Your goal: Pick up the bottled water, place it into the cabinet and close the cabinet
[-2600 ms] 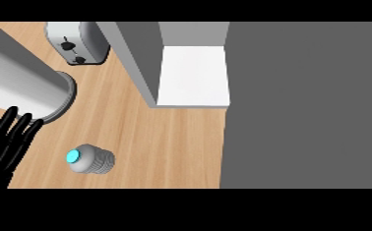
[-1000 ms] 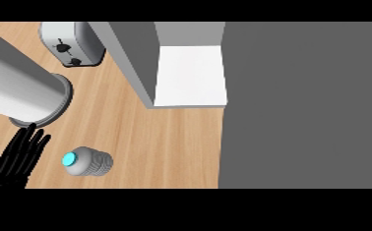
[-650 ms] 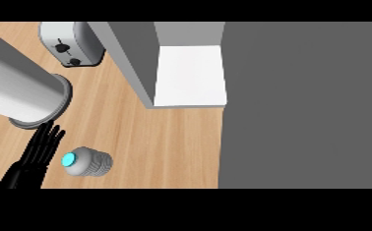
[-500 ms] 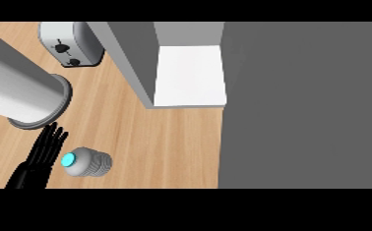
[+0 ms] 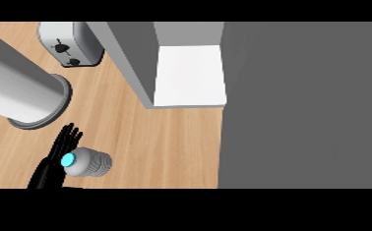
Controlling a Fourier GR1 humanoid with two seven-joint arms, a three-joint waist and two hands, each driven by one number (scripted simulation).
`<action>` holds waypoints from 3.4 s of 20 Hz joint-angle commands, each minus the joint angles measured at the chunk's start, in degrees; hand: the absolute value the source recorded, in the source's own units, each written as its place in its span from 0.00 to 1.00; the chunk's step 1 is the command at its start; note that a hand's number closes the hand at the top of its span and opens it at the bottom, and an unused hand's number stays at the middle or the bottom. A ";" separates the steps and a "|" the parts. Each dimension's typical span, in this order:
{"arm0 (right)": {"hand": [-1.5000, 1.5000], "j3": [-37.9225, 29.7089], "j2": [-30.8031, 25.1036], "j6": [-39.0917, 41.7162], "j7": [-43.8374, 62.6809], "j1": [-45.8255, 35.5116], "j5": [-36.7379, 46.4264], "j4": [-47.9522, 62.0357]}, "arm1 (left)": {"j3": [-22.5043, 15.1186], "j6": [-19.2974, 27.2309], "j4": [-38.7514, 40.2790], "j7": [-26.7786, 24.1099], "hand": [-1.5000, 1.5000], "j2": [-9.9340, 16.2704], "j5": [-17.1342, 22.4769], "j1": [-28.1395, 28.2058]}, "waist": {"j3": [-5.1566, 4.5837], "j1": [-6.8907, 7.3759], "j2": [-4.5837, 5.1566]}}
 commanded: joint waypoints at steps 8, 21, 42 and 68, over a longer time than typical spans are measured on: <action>0.00 -3.10 -1.48 1.00 -1.57 4.70 -3.96 -5.02 | -2.66 -4.53 18.74 -11.97 0.00 -0.55 -1.22 -5.85 | 0.00 0.23 0.07; 0.00 0.24 -1.33 1.45 -4.38 8.69 -0.58 -5.60 | -2.30 -6.64 25.54 -13.98 1.00 -2.76 3.40 -9.11 | -0.06 -0.01 0.02; 0.00 -1.22 -1.72 1.40 -2.85 4.90 -2.72 -3.61 | -18.60 13.57 18.26 -5.93 1.00 -8.83 22.00 -19.58 | 0.12 0.66 -0.19; 0.00 -4.90 -1.26 2.89 -3.37 4.10 -5.36 -2.84 | -42.50 57.81 12.60 15.84 1.00 -8.87 32.27 -48.33 | 0.09 -1.37 0.34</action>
